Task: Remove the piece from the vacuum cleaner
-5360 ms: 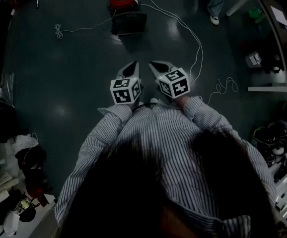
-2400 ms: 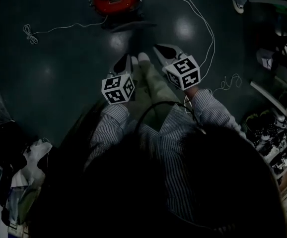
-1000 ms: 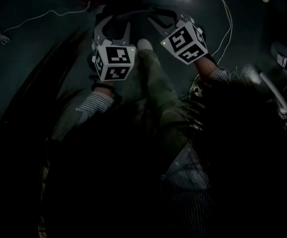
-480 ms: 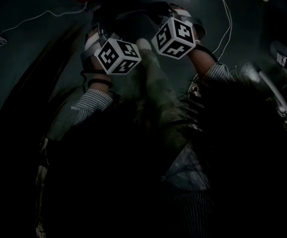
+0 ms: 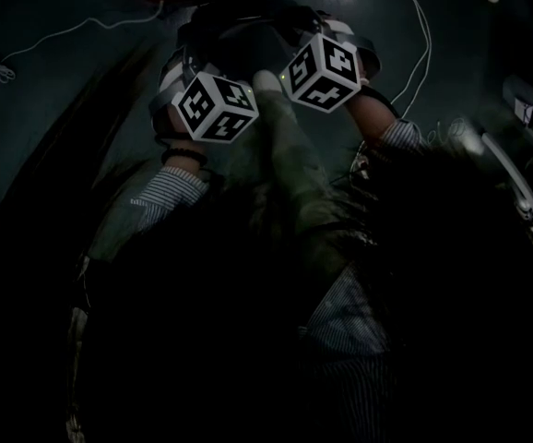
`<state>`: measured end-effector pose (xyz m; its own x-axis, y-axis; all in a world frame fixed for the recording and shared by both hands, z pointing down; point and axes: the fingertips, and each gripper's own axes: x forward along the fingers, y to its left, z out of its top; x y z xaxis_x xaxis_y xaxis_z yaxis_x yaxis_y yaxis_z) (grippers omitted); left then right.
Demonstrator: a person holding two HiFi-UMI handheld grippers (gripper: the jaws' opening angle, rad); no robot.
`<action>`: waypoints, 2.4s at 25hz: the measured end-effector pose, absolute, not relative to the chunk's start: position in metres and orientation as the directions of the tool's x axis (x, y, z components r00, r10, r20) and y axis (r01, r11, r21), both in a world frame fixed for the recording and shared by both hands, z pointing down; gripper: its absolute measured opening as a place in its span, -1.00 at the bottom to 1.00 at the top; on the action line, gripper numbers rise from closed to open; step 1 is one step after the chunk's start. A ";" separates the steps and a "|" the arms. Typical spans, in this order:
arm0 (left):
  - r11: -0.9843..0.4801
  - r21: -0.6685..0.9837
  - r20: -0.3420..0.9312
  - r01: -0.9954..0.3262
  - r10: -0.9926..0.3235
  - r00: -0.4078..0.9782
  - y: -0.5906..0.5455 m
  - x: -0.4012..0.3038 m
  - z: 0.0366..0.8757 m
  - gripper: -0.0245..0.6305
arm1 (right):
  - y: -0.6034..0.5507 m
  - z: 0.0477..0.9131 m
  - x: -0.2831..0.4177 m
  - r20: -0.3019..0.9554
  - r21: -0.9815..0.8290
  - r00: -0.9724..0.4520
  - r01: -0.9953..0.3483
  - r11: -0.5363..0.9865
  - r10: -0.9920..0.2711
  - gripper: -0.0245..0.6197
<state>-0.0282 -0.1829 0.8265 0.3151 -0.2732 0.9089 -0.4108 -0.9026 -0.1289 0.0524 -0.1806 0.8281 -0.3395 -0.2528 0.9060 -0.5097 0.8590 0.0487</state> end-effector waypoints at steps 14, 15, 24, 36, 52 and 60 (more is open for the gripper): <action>-0.872 -0.084 0.913 -0.482 -0.261 0.314 -0.142 -0.037 0.813 -0.83 | -0.139 0.812 0.045 0.904 0.041 -0.334 -0.557 0.830 -0.268 -0.85; -0.871 -0.085 0.911 -0.483 -0.264 0.317 -0.139 -0.037 0.810 -0.83 | -0.137 0.809 0.045 0.901 0.046 -0.336 -0.554 0.831 -0.274 -0.85; -0.836 -0.091 0.884 -0.541 -0.318 0.344 -0.123 -0.039 0.734 -0.83 | -0.123 0.735 0.043 0.884 0.042 -0.354 -0.590 0.806 -0.305 -0.85; -0.775 -0.040 0.796 -0.630 -0.406 0.449 -0.109 -0.062 0.500 -0.83 | -0.110 0.495 0.020 0.773 -0.129 -0.479 -0.762 0.635 -0.417 -0.85; -0.653 0.242 0.605 -0.718 -0.477 0.637 -0.090 -0.055 0.364 -0.83 | -0.104 0.361 0.028 0.575 -0.293 -0.580 -0.804 0.517 -0.576 -0.85; -0.672 0.182 0.622 -0.718 -0.487 0.613 -0.096 -0.040 0.366 -0.83 | -0.097 0.367 0.045 0.570 -0.345 -0.571 -0.819 0.459 -0.590 -0.85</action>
